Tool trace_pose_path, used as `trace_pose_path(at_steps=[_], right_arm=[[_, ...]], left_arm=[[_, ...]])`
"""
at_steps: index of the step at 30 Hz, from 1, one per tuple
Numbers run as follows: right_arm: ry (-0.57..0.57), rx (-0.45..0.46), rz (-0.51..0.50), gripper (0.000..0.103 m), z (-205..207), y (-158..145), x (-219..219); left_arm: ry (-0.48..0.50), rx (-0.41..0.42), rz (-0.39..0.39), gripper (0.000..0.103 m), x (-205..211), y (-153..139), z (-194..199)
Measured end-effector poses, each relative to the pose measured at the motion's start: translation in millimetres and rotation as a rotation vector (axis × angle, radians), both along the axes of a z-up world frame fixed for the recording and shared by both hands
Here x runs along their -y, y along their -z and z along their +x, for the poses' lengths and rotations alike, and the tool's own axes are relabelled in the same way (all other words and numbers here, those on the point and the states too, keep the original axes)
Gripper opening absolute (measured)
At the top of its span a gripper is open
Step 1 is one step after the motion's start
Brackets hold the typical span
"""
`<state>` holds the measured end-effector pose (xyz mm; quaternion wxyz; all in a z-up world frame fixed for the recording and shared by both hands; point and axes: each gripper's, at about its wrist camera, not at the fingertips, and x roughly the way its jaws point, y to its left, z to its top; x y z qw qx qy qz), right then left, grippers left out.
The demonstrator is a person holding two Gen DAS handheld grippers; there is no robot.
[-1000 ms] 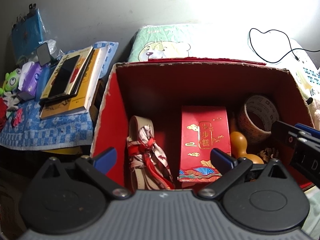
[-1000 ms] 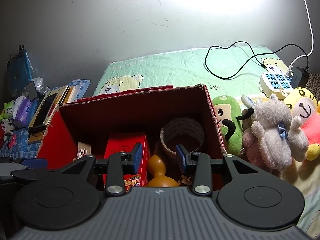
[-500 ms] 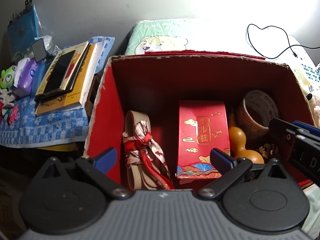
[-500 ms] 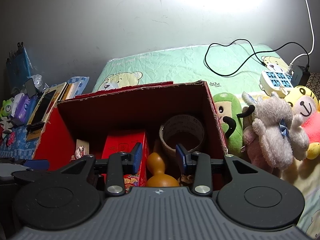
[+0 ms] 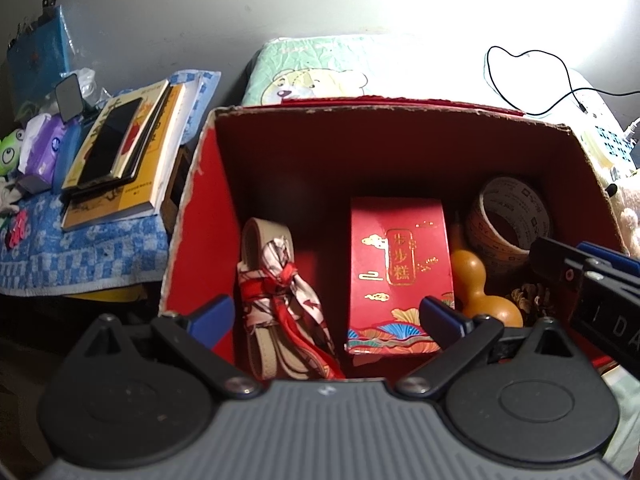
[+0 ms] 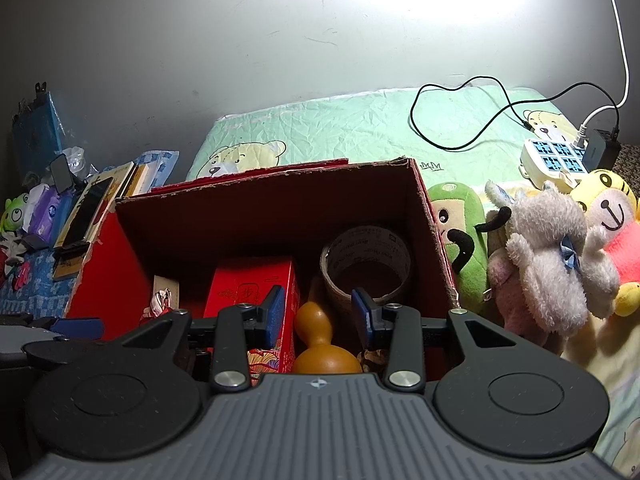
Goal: Organize objects
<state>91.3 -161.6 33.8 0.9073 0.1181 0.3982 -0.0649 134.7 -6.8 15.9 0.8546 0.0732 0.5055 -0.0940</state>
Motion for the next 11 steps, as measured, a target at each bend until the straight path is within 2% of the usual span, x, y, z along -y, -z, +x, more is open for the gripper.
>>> trace_pose_path(at_steps=[11], right_arm=[[0.004, 0.005, -0.001, 0.039, -0.9, -0.8, -0.7]], left_arm=[[0.015, 0.024, -0.019, 0.093, -1.3, -3.4, -3.2]])
